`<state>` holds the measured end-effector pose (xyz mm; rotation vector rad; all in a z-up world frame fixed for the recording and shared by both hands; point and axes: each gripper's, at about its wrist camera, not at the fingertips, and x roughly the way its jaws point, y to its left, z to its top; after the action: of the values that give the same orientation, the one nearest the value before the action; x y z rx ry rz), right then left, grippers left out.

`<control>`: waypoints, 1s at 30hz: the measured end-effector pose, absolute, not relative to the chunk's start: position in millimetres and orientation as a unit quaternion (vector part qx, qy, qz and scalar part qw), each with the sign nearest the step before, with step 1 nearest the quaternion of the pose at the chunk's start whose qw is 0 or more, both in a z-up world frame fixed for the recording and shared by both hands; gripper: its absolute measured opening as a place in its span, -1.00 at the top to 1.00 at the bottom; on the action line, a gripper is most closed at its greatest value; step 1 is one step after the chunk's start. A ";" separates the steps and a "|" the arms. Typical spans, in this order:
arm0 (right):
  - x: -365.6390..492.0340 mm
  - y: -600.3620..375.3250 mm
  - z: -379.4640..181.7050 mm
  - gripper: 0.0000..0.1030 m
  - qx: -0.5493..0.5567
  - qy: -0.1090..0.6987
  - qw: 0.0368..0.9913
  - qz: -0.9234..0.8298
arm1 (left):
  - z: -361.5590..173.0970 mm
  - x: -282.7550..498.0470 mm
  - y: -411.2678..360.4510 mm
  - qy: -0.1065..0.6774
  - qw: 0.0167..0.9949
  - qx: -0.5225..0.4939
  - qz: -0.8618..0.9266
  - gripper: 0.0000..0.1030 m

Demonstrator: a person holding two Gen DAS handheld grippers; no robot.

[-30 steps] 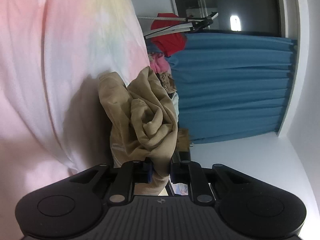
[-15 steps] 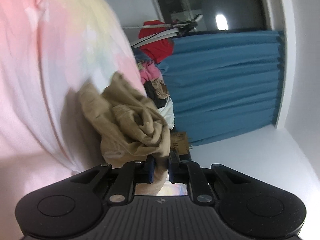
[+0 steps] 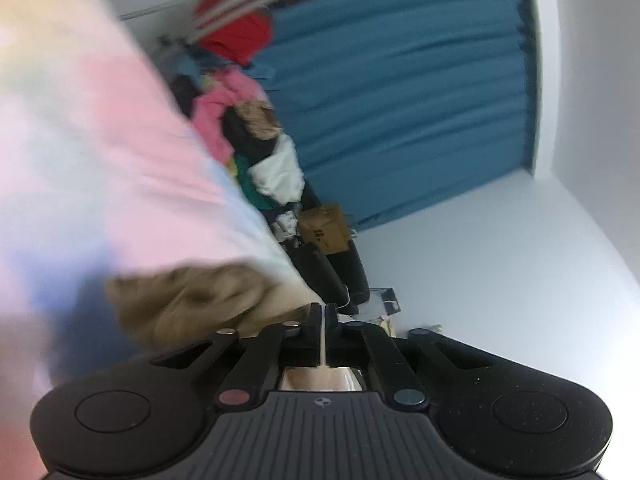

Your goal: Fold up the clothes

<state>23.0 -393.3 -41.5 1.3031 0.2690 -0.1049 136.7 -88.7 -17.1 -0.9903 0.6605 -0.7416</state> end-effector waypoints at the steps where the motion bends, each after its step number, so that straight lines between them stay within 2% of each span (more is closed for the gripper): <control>1: 31.8 -409.6 -32.5 0.36 0.596 0.121 0.792 -0.060 | -9.9 149.4 -109.7 0.300 0.763 -0.457 -0.345 1.00; 2: 38.5 -428.6 -25.3 0.37 0.590 0.117 0.796 -0.069 | -2.8 162.0 -130.7 0.297 0.762 -0.458 -0.349 1.00; 3: 45.1 -447.2 -18.6 0.58 0.585 0.111 0.800 -0.075 | 4.1 176.5 -153.1 0.297 0.765 -0.453 -0.349 1.00; 5: 59.0 -478.4 -4.9 0.83 0.567 0.106 0.813 -0.078 | 4.7 206.1 -194.0 0.314 0.767 -0.438 -0.348 1.00; 8: 82.4 -510.6 5.9 0.88 0.526 0.126 0.839 -0.062 | -6.3 245.0 -246.7 0.340 0.757 -0.432 -0.354 1.00; 11: 97.0 -530.4 -8.1 0.87 0.494 0.174 0.847 -0.088 | -51.2 263.6 -271.5 0.382 0.744 -0.425 -0.346 0.96; 14: 108.0 -541.8 -29.0 0.87 0.461 0.209 0.856 -0.106 | -93.9 268.5 -270.1 0.402 0.770 -0.369 -0.330 0.60; 16: 103.2 -544.7 -44.3 0.83 0.451 0.214 0.859 -0.118 | -118.0 270.6 -261.3 0.395 0.793 -0.339 -0.316 0.02; 17: 99.1 -545.5 -51.7 0.83 0.449 0.213 0.859 -0.123 | -128.4 271.6 -255.9 0.388 0.803 -0.332 -0.307 -0.08; 19: 94.2 -541.1 -70.7 0.82 0.452 0.210 0.857 -0.129 | -143.8 277.0 -248.4 0.375 0.814 -0.330 -0.297 -0.43; 23: 93.2 -538.0 -77.6 0.80 0.455 0.214 0.856 -0.124 | -156.8 291.6 -250.9 0.366 0.818 -0.310 -0.317 -0.63; 25: 92.6 -536.4 -81.0 0.78 0.456 0.216 0.855 -0.122 | -160.7 293.1 -256.6 0.380 0.810 -0.289 -0.340 -0.84; 26: 92.4 -535.6 -82.7 0.77 0.457 0.216 0.854 -0.121 | -162.7 292.3 -262.1 0.395 0.802 -0.275 -0.352 -0.84; 28: 91.9 -534.0 -86.2 0.52 0.458 0.218 0.853 -0.119 | -169.7 298.2 -277.2 0.422 0.794 -0.251 -0.358 -0.82; 29: 91.6 -533.3 -87.9 0.12 0.459 0.219 0.853 -0.118 | -172.9 301.3 -283.8 0.428 0.796 -0.243 -0.353 -0.81; 30: 91.3 -532.5 -89.6 -0.23 0.460 0.220 0.853 -0.117 | -176.1 304.4 -290.3 0.434 0.797 -0.236 -0.347 -0.69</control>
<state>91.3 -532.5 -89.6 0.9673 0.4626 -0.2460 304.4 -290.3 -176.1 -0.5060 0.9321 -0.7462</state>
